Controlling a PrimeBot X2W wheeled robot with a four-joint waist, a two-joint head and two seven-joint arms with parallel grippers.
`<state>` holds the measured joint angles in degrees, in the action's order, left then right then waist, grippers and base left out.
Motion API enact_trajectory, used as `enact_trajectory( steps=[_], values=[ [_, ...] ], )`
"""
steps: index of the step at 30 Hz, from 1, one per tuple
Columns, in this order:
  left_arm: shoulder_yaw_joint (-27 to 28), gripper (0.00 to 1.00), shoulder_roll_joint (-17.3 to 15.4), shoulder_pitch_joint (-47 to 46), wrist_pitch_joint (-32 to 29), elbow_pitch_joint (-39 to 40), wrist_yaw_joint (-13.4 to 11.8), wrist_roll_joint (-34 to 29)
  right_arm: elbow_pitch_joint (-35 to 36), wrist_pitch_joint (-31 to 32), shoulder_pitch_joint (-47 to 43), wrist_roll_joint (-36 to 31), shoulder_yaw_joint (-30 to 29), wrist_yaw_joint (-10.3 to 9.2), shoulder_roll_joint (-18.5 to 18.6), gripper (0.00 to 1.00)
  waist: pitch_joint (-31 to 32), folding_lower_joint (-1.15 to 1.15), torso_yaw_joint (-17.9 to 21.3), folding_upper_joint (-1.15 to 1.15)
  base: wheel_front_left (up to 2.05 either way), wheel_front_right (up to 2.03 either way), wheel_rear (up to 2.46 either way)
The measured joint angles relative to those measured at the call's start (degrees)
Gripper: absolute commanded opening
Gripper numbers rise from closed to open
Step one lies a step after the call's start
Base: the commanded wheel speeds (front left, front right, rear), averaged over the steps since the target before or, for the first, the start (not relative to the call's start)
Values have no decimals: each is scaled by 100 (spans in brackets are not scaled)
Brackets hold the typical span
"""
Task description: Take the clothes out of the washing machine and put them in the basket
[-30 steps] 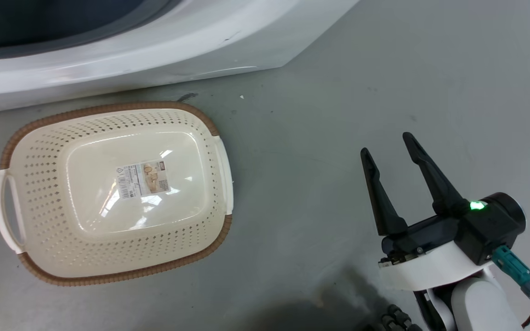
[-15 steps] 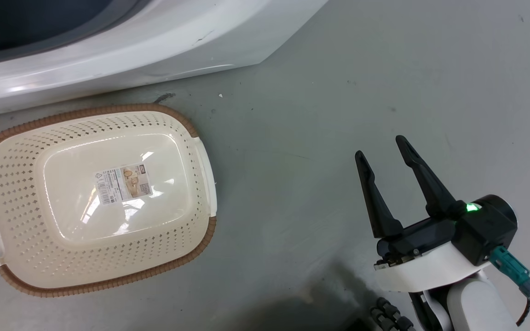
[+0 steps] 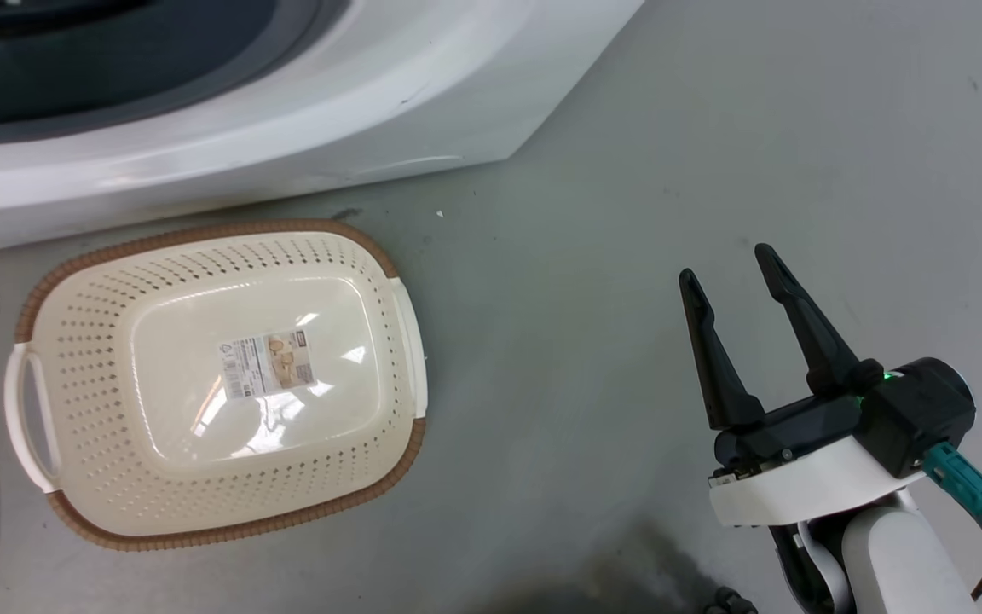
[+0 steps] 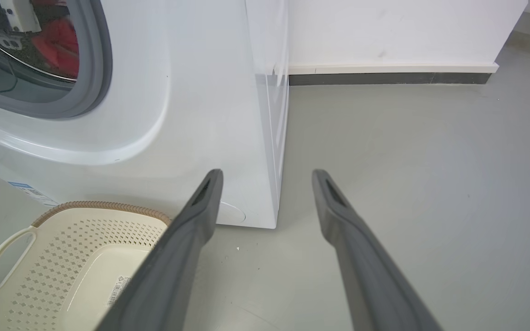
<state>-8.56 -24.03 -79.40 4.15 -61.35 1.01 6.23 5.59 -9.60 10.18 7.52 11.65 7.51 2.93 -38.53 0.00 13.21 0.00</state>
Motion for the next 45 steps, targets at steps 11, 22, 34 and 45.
enact_trajectory(
  steps=[11,22,34,45],
  values=[
    [192,0,191,829,1048,-32,1,330,-167,53,-187,53,-55,0,0,100,743,0,-91,0,0,0,0],
    [600,0,333,2529,1074,1151,44,569,-304,181,-637,109,-122,0,0,100,1736,-1,-78,0,0,0,0],
    [898,0,721,4021,1074,2362,100,564,-177,446,-1121,110,-177,0,1,100,2838,-2,-246,0,0,0,0],
    [991,0,1134,5121,1076,3824,65,510,27,645,-1408,109,-223,0,1,100,3389,-2,-591,0,0,0,0]
  ],
)
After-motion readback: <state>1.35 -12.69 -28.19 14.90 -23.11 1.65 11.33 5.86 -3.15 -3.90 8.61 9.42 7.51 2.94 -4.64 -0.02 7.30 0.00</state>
